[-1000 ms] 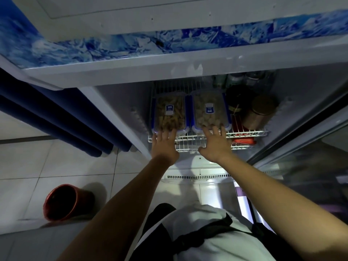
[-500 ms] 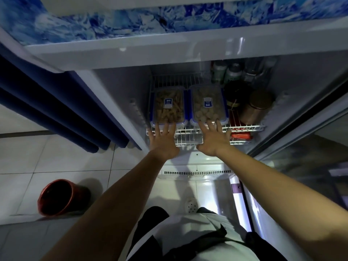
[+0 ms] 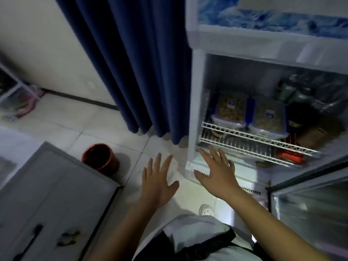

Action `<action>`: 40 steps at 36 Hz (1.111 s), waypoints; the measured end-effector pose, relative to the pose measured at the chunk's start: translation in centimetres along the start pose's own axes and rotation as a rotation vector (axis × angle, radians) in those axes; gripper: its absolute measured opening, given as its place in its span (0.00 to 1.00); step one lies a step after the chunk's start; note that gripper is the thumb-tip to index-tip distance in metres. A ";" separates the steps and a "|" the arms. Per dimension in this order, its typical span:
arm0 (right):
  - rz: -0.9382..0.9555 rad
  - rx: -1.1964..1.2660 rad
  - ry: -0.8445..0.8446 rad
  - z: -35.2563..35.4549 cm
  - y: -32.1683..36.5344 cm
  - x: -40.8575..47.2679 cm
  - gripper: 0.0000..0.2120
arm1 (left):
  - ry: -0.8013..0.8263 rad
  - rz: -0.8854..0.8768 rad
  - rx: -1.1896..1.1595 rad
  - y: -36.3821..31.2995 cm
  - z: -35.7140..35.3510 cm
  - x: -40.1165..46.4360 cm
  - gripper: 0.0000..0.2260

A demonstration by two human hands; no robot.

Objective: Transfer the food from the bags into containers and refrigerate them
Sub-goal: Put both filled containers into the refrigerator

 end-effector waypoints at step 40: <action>-0.500 -0.094 -0.668 14.1 -6.4 -44.9 0.32 | 0.301 -1.031 -0.092 -29.5 -6.5 -21.3 0.37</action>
Point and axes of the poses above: each hand's wrist, its own x-axis towards the middle knuckle, its own z-axis out of the back of the hand, y = z × x, the point moved 3 cm from there along x, towards the middle knuckle, and after that the axes turned 11 degrees about -x, right-handed, at the moved point
